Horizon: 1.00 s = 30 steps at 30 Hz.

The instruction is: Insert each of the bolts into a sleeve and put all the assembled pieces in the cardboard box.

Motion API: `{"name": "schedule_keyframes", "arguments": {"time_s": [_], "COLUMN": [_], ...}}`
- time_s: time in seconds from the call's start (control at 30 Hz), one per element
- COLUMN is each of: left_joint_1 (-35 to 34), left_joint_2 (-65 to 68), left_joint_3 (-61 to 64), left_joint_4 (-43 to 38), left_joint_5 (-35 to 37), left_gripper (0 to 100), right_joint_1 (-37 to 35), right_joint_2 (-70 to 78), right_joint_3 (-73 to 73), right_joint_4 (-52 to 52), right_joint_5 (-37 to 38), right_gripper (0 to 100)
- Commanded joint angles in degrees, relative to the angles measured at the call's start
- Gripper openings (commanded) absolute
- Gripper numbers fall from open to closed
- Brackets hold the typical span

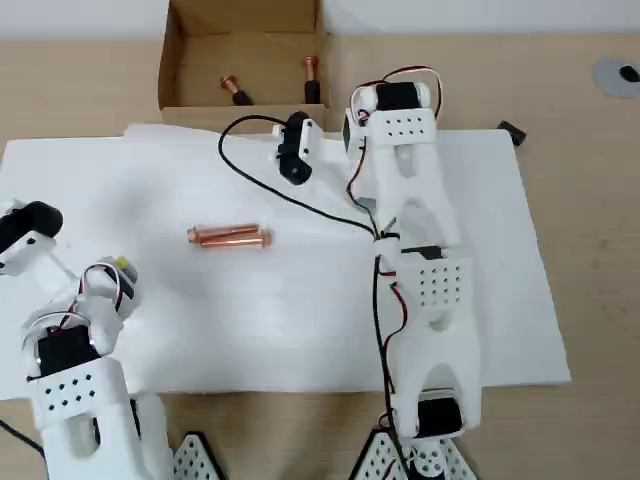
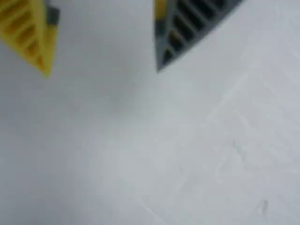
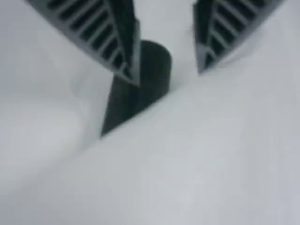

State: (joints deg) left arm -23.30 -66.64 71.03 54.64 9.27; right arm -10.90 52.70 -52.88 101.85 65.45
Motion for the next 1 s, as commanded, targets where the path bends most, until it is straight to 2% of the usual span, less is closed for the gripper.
{"name": "schedule_keyframes", "arguments": {"time_s": [0.0,0.07,0.33,0.53,0.73,0.97], "left_joint_1": [-0.26,-0.26,-0.26,-0.26,-0.26,-0.26], "left_joint_2": [-0.31,-0.31,-0.31,-0.31,-0.31,-0.31], "left_joint_3": [-3.34,-4.04,-5.71,-5.71,-5.71,-5.8], "left_joint_4": [0.44,1.67,3.78,3.87,3.87,3.87], "left_joint_5": [-0.35,-0.35,-0.35,-0.35,-0.35,-0.35], "left_gripper": [16,16,16,16,16,16], "right_joint_1": [2.24,1.98,2.68,3.47,5.67,7.34], "right_joint_2": [2.42,2.33,2.33,1.89,-6.9,-15.87], "right_joint_3": [0.31,0.13,-7.43,-9.54,-9.54,-9.45], "right_joint_4": [0.53,0.53,0.62,0.62,0.44,-4.4], "right_joint_5": [0.35,0.09,-3.96,-3.96,-4.13,-12.13], "right_gripper": [3.9,1.0,1.0,1.2,3.8,7.7]}}
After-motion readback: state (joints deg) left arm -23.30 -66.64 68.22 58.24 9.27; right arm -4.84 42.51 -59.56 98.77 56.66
